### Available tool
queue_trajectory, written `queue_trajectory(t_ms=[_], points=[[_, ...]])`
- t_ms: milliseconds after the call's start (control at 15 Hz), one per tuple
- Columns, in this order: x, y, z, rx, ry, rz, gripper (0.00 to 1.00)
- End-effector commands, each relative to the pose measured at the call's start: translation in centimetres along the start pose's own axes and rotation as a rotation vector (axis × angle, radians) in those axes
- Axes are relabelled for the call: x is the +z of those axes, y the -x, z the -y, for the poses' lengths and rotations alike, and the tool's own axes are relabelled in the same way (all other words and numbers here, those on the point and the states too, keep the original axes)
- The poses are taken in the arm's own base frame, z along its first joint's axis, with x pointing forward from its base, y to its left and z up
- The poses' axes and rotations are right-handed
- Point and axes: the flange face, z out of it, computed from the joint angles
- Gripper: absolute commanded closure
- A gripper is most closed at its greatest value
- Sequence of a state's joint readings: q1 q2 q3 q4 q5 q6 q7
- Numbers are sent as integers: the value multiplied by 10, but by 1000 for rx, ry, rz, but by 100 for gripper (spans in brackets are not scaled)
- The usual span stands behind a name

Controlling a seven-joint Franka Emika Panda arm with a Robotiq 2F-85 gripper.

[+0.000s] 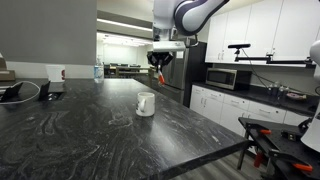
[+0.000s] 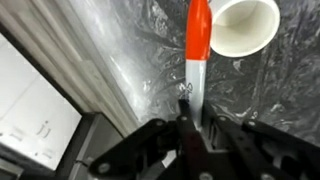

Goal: Put the marker in the white mug

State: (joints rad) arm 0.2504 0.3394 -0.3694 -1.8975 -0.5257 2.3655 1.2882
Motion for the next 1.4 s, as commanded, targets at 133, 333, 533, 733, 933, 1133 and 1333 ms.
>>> queue_trajectory(t_ms=[133,333,533,733,933,1133,1333], points=[[12,-35,17,27,55,-165,96],[22,-35,32,46,53,-227,96],[32,-22,51,61,41,-271,96],[44,-6,69,52,33,-269,96],[55,9,84,26,37,-270,96],[65,21,91,9,46,-284,96],[74,32,92,-2,46,-279,96]])
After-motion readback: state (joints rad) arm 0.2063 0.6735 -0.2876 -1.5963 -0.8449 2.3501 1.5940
